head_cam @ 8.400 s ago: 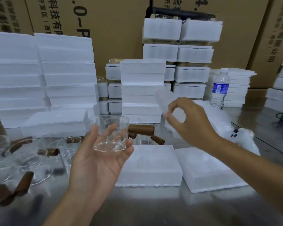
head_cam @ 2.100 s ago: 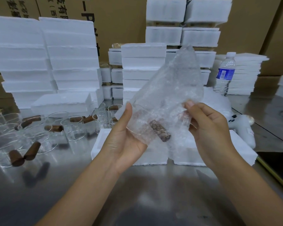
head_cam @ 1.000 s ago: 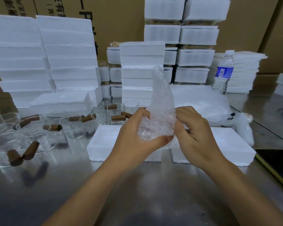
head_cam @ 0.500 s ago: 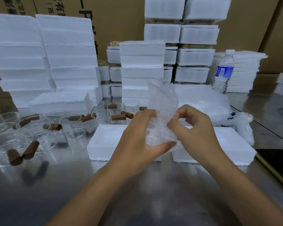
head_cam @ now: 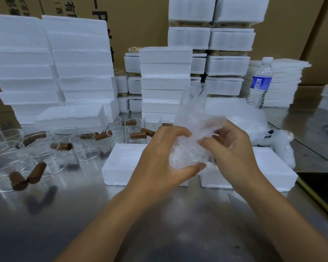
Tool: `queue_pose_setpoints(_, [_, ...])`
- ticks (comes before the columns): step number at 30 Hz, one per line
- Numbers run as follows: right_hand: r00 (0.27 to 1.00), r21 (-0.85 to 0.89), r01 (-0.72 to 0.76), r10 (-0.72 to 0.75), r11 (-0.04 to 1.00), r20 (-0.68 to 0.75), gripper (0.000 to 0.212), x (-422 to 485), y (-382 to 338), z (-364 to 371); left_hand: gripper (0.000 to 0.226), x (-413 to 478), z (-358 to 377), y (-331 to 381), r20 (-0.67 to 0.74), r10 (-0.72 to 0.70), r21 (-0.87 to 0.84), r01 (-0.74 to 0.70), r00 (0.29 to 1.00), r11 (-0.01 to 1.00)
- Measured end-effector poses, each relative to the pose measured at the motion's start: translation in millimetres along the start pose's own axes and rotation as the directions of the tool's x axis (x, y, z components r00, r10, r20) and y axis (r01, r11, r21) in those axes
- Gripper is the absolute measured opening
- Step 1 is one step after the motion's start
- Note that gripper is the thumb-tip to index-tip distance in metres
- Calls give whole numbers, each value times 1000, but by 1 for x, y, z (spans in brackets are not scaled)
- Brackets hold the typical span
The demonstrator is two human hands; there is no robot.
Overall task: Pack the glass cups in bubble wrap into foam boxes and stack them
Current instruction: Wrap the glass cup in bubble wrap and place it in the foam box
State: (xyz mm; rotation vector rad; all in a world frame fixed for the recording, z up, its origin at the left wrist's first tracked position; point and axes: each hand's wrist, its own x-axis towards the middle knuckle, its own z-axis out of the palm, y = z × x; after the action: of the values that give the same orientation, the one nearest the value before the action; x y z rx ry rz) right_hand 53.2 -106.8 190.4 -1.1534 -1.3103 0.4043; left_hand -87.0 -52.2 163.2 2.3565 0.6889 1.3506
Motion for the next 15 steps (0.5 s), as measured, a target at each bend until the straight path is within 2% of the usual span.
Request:
queue_pose_setpoints(6, [991,-123,126,-120,984,57,9,-6,0,6,52,-1,0,-4,-3,-57,-61,57,998,997])
queue_pose_setpoints(8, [994,-123,105,-100,987,46,10,-5,2,7,68,-1,0,-4,1,-85,-102,85,996,991])
queue_pose_setpoints(11, [996,-104,3,6,995,84,19,-3,6,6,91,-1,0,-2,4,-72,-126,71,997,989])
queue_pose_setpoints(13, [996,-117,-46,55,992,73,17,0,8,5,86,-2,0,-1,22,-22,-79,23,1000,997])
queue_pose_setpoints(15, [997,-137,-70,75,988,33,22,2,11,3,70,-2,-1,0,45,17,-22,-16,999,1000])
